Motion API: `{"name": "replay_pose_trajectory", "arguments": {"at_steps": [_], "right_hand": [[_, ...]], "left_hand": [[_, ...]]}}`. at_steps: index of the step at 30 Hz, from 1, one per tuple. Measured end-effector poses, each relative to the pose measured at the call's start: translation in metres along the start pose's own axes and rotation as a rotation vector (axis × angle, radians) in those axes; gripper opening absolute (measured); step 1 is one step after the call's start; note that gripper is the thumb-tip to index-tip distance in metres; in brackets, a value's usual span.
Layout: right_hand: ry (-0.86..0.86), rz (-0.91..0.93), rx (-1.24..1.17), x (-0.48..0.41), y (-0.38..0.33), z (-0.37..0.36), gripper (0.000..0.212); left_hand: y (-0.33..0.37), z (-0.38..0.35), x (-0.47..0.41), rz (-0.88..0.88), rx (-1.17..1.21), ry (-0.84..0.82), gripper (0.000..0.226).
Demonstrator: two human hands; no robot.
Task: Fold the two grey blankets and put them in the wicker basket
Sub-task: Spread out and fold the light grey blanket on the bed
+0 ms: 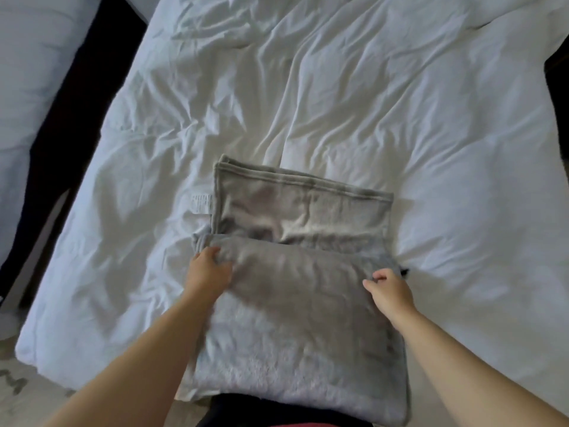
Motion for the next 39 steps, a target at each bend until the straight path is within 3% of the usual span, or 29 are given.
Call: {"name": "replay_pose_trajectory", "arguments": {"at_steps": [5,9,15,18,22,26,33,39], "right_hand": [[-0.032,0.11,0.102,-0.037,-0.06,0.015,0.04],[0.063,0.187,0.134,-0.082,-0.109,0.032,0.045],[0.114,0.446,0.503,-0.142,-0.16,0.038,0.085],[0.073,0.445,0.57,-0.164,-0.166,0.029,0.093],[0.069,0.398,0.572,-0.168,-0.157,0.016,0.083],[0.132,0.376,0.57,-0.143,-0.139,0.008,0.055],[0.209,0.534,0.718,-0.067,-0.116,0.032,0.022],[0.337,0.535,0.598,0.002,-0.107,0.091,0.011]], "left_hand": [[0.064,-0.006,-0.062,-0.152,-0.077,-0.068,0.048],[0.108,-0.019,-0.115,-0.341,-0.295,-0.095,0.063],[0.131,-0.039,-0.181,-0.487,-0.719,-0.162,0.088],[0.129,-0.044,-0.201,-0.484,-0.781,-0.21,0.087],[0.122,-0.044,-0.203,-0.527,-0.787,-0.166,0.053],[0.106,-0.04,-0.18,-0.559,-0.787,-0.121,0.034],[0.104,-0.009,-0.117,-0.549,-0.867,-0.153,0.024],[0.134,0.049,-0.046,-0.672,-0.816,-0.092,0.017]]}}
Point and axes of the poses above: each hand's wrist, its own x-axis away from the middle knuckle, its own z-axis out of the back of the hand, y = z × x, the point moved 4 cm from there along -x, towards the middle knuckle, and after that the axes turned 13 degrees about x, right-handed, at the moved point
